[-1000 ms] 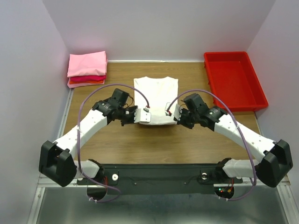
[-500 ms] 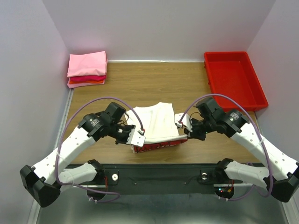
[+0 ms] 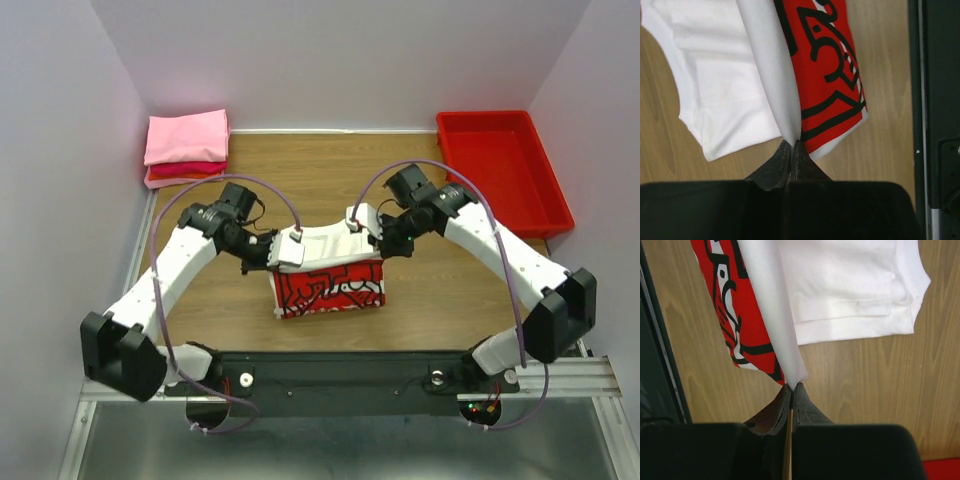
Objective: Fold and stack the t-shirts
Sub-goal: Fold the tshirt
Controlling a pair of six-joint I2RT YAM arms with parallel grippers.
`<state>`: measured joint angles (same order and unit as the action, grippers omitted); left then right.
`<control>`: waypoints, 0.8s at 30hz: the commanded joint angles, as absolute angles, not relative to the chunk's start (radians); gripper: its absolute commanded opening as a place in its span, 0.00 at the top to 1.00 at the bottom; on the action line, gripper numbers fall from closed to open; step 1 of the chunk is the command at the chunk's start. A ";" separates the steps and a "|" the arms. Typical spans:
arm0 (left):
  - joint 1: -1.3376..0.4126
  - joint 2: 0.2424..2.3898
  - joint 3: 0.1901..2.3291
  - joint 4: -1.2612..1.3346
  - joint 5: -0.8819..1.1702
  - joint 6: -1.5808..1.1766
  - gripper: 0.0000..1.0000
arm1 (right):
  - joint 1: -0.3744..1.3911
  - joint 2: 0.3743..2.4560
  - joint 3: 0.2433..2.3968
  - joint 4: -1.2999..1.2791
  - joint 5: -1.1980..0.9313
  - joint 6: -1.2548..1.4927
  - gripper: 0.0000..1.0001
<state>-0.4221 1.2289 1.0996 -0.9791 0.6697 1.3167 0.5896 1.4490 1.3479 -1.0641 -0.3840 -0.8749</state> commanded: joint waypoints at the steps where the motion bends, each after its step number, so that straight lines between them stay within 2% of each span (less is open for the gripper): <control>1: -0.345 1.343 1.198 -1.042 0.675 1.445 1.00 | 0.513 1.541 1.429 -1.051 -0.402 -1.012 0.99; 5: -0.272 1.530 1.299 -1.045 0.695 1.506 1.00 | 0.454 1.719 1.534 -1.049 -0.443 -1.061 0.99; 11: -0.164 1.903 1.580 -1.086 0.742 1.500 1.00 | 0.382 2.014 1.696 -1.037 -0.498 -1.083 0.99; 16: -0.158 2.138 1.739 -1.062 0.733 1.445 0.99 | 0.368 2.173 1.790 -1.003 -0.515 -1.051 0.99; 20: -0.161 2.198 1.752 -1.060 0.739 1.410 0.99 | 0.368 2.223 1.806 -0.989 -0.526 -1.014 0.99; 24: -0.179 2.110 1.607 -1.035 0.744 1.399 0.99 | 0.371 2.174 1.677 -0.977 -0.537 -0.988 0.99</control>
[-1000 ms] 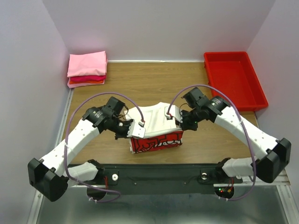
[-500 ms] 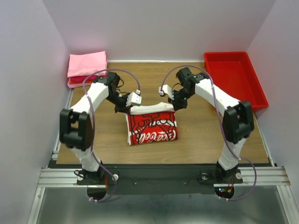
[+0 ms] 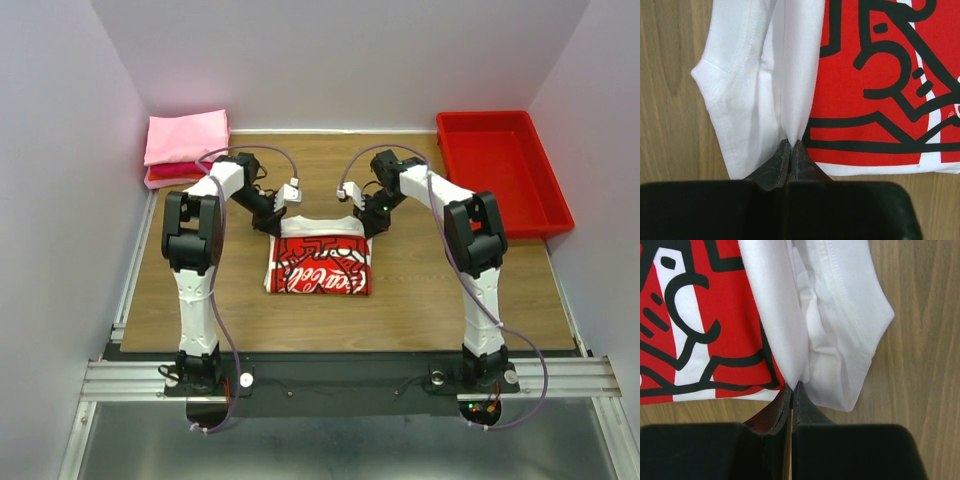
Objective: Fold and stack the t-shirts
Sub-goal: Fold the tshirt
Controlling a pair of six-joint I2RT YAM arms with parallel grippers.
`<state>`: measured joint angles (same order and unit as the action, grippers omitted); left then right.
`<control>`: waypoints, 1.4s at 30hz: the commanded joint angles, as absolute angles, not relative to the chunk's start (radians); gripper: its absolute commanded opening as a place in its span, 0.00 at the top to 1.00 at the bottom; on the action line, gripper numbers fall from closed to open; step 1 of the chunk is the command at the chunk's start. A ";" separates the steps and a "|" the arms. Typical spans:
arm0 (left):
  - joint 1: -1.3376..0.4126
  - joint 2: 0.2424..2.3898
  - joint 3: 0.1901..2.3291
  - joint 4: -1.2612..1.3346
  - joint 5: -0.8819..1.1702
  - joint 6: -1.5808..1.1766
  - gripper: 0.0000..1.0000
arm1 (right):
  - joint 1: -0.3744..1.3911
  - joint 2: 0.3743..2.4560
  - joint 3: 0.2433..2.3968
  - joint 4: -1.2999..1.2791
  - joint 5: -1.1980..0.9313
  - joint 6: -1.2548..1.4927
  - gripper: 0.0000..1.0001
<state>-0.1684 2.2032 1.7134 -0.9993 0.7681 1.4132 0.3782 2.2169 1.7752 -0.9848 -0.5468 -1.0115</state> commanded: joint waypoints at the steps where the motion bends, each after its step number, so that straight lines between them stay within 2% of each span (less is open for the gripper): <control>1: -0.198 2.083 1.565 -1.035 0.741 1.408 0.99 | 0.379 2.155 1.645 -0.973 -0.537 -0.980 0.99; 9: -0.250 1.821 1.162 -1.008 0.799 1.390 0.99 | 0.475 1.892 1.296 -0.925 -0.569 -0.890 0.99; 11: -0.247 1.790 1.140 -1.005 0.802 1.364 0.95 | 0.483 1.852 1.261 -0.928 -0.581 -0.848 0.89; 12: -0.239 1.781 1.137 -0.991 0.804 1.353 0.89 | 0.482 1.826 1.240 -0.928 -0.571 -0.835 0.79; 13: -0.236 1.758 1.141 -0.991 0.814 1.347 0.84 | 0.482 1.818 1.238 -0.934 -0.560 -0.810 0.60; 14: -0.233 1.746 1.147 -0.979 0.821 1.324 0.78 | 0.482 1.812 1.244 -0.940 -0.543 -0.798 0.53; 15: -0.232 1.734 1.158 -0.974 0.822 1.313 0.68 | 0.476 1.804 1.271 -0.951 -0.531 -0.786 0.49; 17: -0.232 1.694 1.198 -0.959 0.827 1.289 0.61 | 0.441 1.801 1.324 -0.969 -0.567 -0.740 0.46; 23: -0.300 1.611 1.230 -0.806 0.824 1.195 0.50 | 0.403 1.928 1.616 -0.973 -0.743 -0.609 0.49; 26: -0.380 1.605 1.204 -0.705 0.799 1.134 0.50 | 0.410 2.067 1.757 -0.968 -0.799 -0.542 0.57; 30: -0.466 1.617 1.169 -0.603 0.772 1.056 0.50 | 0.437 2.195 1.889 -0.924 -0.896 -0.442 0.61; 42: -0.597 1.716 1.138 -0.503 0.726 0.966 0.50 | 0.526 2.304 1.787 -0.744 -0.972 -0.272 0.64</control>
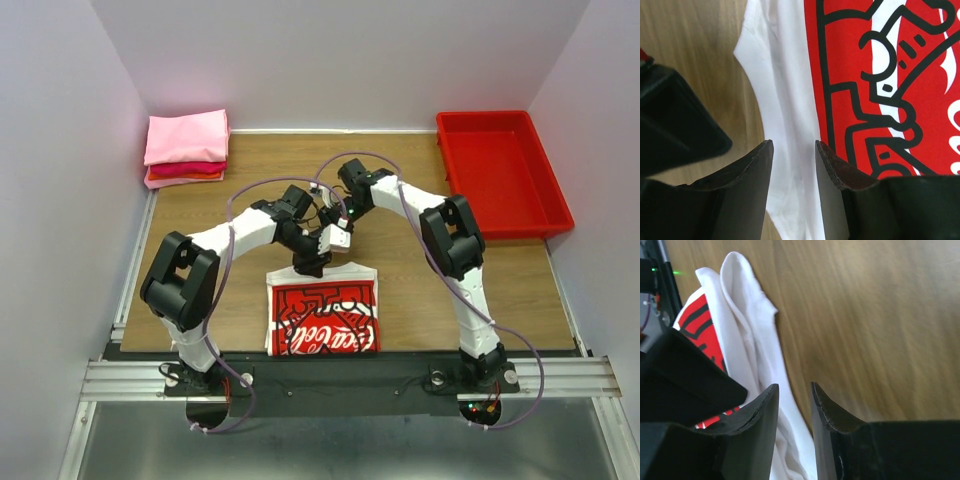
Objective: Fold and stack the t-shirts
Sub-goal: Fold the tshirt
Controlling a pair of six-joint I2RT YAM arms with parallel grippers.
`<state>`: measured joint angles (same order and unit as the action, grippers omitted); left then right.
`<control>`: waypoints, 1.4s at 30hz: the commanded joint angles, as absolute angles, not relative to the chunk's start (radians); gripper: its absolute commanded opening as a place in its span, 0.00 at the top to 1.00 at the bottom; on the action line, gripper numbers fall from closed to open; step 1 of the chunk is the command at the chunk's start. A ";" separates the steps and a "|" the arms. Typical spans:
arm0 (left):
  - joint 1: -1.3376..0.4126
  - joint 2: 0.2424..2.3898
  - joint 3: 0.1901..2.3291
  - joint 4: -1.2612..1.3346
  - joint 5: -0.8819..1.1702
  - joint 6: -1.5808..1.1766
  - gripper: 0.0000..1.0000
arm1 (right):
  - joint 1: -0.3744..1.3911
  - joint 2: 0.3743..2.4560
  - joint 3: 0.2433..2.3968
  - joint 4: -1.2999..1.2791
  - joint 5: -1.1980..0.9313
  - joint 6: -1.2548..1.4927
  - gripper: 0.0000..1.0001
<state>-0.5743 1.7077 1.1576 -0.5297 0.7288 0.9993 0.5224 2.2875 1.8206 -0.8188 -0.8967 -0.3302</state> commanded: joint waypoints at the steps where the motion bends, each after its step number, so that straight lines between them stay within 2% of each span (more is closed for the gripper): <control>1: -0.601 1.721 1.128 -0.499 0.726 0.962 0.50 | 0.529 2.307 1.763 -0.739 -0.980 -0.267 0.64; 5: -0.624 1.733 1.109 -0.459 0.716 0.937 0.56 | 0.545 2.312 1.712 -0.721 -1.022 -0.245 0.69; 8: -0.638 1.755 1.114 -0.449 0.704 0.920 0.66 | 0.552 2.322 1.672 -0.712 -1.031 -0.242 0.71; 11: -0.644 1.752 1.120 -0.459 0.704 0.917 0.86 | 0.554 2.332 1.655 -0.712 -1.029 -0.245 0.74; 15: -0.647 1.717 1.123 -0.479 0.699 0.926 1.00 | 0.554 2.345 1.644 -0.710 -1.017 -0.258 0.76; 21: -0.650 1.663 1.146 -0.512 0.680 0.927 1.00 | 0.557 2.364 1.617 -0.704 -0.973 -0.284 0.81; 42: -0.647 1.655 1.275 -0.515 0.600 0.988 1.00 | 0.555 2.364 1.583 -0.692 -0.969 -0.305 0.82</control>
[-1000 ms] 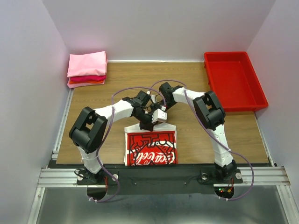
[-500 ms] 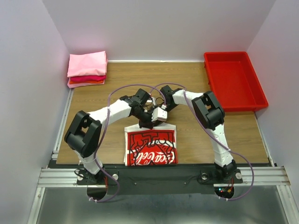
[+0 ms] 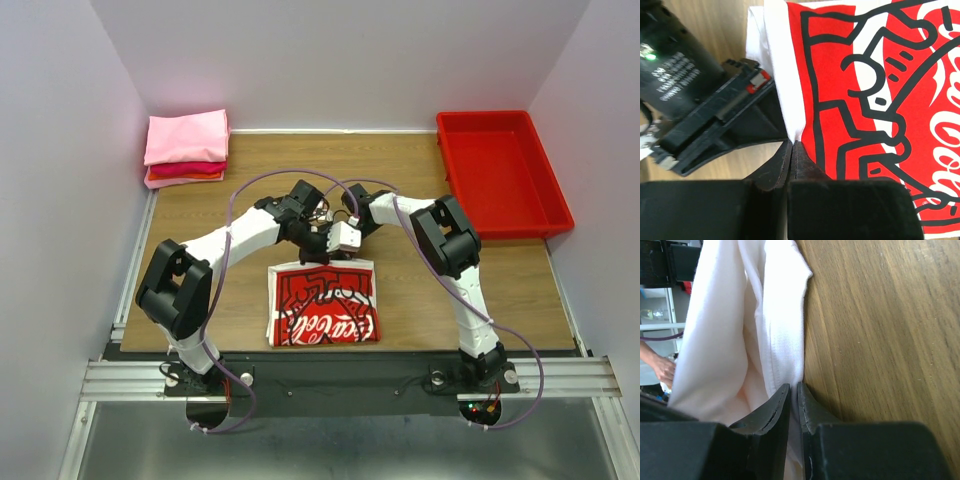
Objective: Fold and stack the t-shirts
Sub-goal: Fold the tshirt
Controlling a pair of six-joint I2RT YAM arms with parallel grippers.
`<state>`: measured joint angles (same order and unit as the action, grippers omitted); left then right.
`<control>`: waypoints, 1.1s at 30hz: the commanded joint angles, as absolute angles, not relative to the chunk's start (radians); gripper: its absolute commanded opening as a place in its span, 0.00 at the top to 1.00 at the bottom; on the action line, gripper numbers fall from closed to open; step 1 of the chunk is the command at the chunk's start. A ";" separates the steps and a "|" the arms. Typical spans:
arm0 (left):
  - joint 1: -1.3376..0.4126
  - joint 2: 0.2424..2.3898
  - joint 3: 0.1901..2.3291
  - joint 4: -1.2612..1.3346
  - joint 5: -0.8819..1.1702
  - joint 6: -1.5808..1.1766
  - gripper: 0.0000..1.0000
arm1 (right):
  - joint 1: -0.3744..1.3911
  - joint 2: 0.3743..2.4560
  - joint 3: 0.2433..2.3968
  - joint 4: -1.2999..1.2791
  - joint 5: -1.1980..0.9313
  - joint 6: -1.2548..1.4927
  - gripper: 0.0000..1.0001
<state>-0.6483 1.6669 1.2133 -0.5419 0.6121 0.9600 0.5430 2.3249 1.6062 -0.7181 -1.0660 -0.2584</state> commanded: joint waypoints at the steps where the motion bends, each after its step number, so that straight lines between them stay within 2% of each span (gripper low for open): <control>1: -0.649 1.657 1.281 -0.517 0.600 0.994 1.00 | 0.557 2.365 1.583 -0.693 -0.969 -0.305 0.81; 15: -0.624 1.715 1.296 -0.503 0.566 1.046 1.00 | 0.557 2.365 1.578 -0.695 -0.960 -0.316 0.81; 33: -0.607 1.763 1.174 -0.356 0.580 1.080 1.00 | 0.537 2.329 1.687 -0.704 -0.726 -0.302 0.78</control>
<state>-0.6132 1.7630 1.2015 -0.4091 0.5785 1.0496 0.5426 2.3234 1.6749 -0.7399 -0.9581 -0.2581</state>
